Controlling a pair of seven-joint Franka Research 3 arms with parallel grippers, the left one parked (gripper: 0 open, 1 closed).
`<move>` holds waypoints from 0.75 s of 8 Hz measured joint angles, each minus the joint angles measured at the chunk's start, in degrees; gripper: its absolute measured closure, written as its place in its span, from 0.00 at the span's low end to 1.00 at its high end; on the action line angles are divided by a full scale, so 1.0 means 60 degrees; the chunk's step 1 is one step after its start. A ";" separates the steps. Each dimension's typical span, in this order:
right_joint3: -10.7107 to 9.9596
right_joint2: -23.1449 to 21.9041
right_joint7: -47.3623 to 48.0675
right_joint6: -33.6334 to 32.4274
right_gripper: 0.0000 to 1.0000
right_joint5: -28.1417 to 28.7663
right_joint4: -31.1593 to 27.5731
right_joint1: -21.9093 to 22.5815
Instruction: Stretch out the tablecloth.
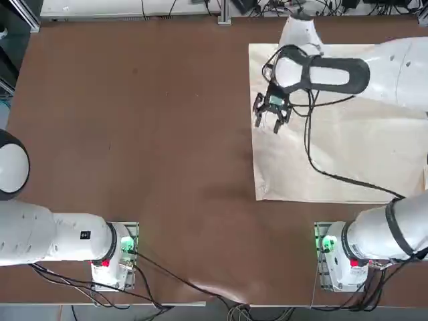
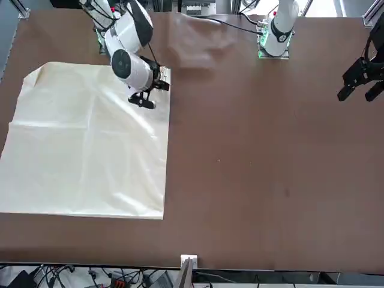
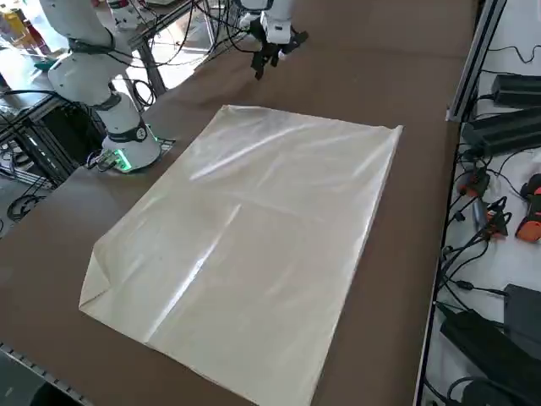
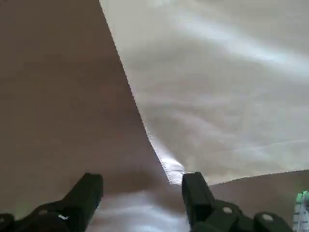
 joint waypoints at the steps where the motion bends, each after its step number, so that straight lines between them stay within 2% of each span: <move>1: -0.0029 -0.0010 -0.0493 -0.0158 0.00 -0.0419 0.0367 -0.0652; 6: -0.0131 0.0214 -0.3114 -0.0373 0.00 -0.1885 0.0234 -0.4298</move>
